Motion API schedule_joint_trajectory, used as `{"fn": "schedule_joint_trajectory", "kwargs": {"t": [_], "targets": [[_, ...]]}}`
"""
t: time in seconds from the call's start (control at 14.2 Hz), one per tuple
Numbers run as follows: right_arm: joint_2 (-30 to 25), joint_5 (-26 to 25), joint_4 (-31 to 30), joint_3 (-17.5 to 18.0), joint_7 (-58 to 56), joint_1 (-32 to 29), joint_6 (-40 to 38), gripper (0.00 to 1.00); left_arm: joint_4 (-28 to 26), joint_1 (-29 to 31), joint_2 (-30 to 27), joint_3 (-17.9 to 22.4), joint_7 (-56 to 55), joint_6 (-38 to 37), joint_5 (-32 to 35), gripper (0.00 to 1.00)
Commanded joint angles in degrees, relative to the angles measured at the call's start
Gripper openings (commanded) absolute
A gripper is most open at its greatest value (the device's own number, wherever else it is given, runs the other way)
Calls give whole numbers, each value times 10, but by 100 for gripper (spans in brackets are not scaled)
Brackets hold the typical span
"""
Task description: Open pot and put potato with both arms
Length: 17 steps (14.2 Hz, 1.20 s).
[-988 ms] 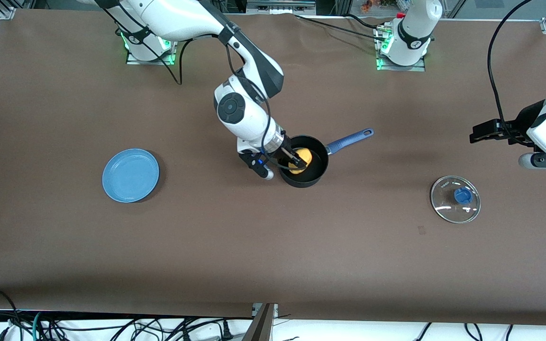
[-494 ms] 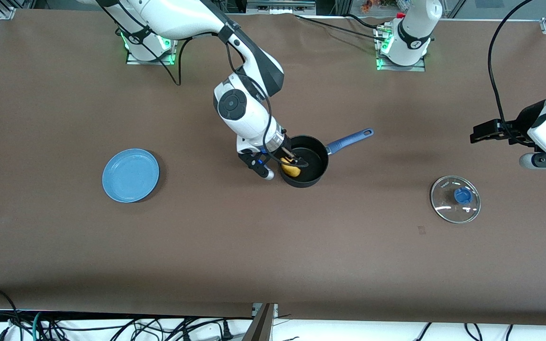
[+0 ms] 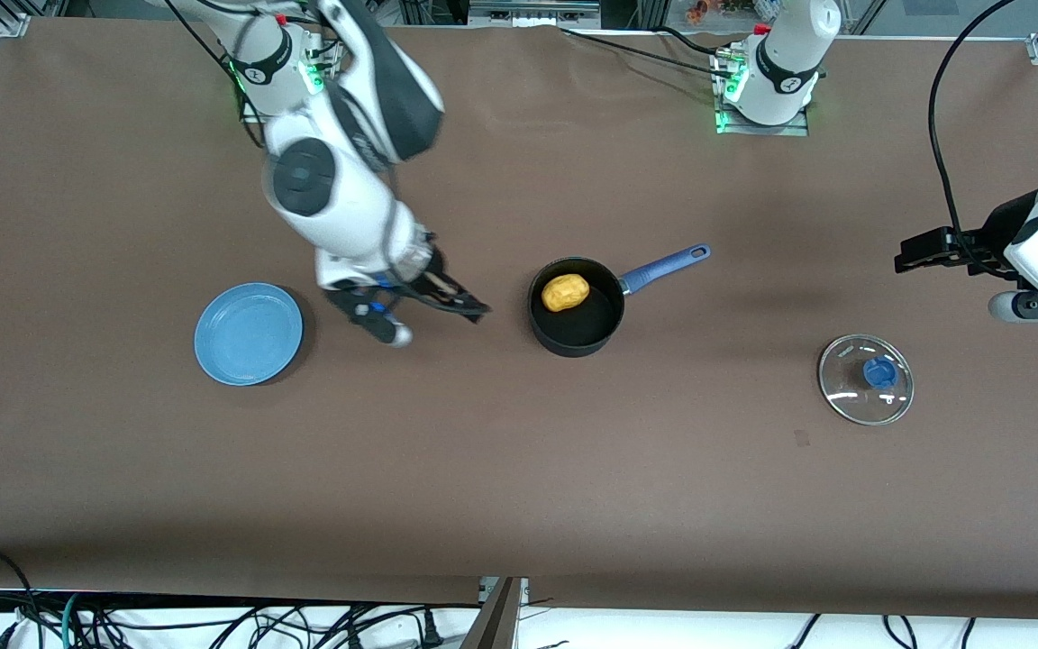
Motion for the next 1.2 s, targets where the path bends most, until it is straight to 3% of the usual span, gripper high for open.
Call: {"fn": "schedule_joint_trajectory", "kwargs": {"t": [0.0,0.35,0.49,0.56,0.64,0.85,1.13], "targets": [[-75,-5,-36,-51,-80,5,-77,100,12,2,5,1,-3,-8,-14,100],[-176,-8,-59,-183,-254,5,-224,100,12,2,5,1,-3,-8,-14,100],[-192,-45,-63,-206,-303,4,-250,100,12,2,5,1,-3,-8,-14,100],[-201,-64,-76,-197,-343,-20,-254,100,12,2,5,1,-3,-8,-14,100],[-208,-74,-78,-165,-374,-59,-262,100,12,2,5,1,-3,-8,-14,100],[-226,-127,-81,-24,-424,-214,-280,100,12,2,5,1,-3,-8,-14,100],[-238,-151,-89,76,-509,-348,-279,100,13,2,5,1,-3,-8,-14,100]]}}
